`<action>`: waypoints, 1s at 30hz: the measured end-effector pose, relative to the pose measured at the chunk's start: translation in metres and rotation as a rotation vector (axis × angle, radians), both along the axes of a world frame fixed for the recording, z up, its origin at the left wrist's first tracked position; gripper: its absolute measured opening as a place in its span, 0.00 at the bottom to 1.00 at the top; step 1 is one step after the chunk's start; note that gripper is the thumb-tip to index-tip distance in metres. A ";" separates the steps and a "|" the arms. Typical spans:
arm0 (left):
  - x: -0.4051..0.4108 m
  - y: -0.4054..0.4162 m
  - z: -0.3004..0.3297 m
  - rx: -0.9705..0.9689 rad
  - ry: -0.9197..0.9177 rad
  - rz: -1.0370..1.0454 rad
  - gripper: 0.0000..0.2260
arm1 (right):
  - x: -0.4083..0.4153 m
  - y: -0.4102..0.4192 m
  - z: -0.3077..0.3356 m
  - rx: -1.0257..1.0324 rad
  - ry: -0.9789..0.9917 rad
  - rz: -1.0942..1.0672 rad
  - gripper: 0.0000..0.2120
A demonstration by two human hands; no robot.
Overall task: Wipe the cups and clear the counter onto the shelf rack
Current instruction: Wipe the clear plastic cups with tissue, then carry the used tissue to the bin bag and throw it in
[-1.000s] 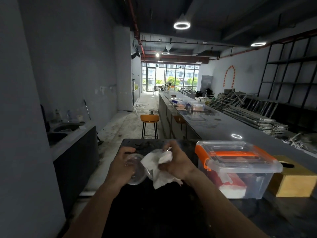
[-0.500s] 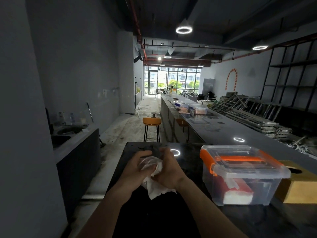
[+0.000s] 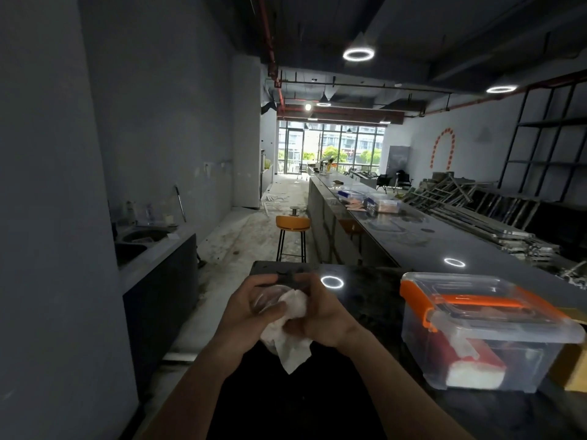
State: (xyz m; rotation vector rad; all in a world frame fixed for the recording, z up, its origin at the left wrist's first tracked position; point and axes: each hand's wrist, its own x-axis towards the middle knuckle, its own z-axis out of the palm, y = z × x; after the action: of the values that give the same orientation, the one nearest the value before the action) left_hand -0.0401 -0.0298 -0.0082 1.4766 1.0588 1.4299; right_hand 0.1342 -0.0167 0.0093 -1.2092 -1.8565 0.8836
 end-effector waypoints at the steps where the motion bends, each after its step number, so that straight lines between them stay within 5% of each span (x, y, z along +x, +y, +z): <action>1: -0.006 0.001 -0.001 0.005 -0.033 0.013 0.22 | -0.002 -0.002 0.001 -0.037 0.053 0.008 0.36; 9: -0.043 -0.006 -0.013 -0.002 -0.263 0.140 0.19 | -0.018 -0.015 0.003 -0.228 0.354 0.154 0.20; 15: -0.068 -0.031 -0.001 -0.013 -0.303 0.201 0.23 | -0.052 -0.006 0.001 -0.060 0.395 0.168 0.17; 30: -0.190 -0.159 0.013 -0.001 0.095 0.759 0.27 | -0.209 -0.049 0.011 -0.032 0.259 0.481 0.12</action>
State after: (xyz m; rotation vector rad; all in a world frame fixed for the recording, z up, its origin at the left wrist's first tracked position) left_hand -0.2303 -0.1888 0.0048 1.1903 1.7985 1.8636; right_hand -0.0744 -0.0653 0.0202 -0.6281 -1.9493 1.2660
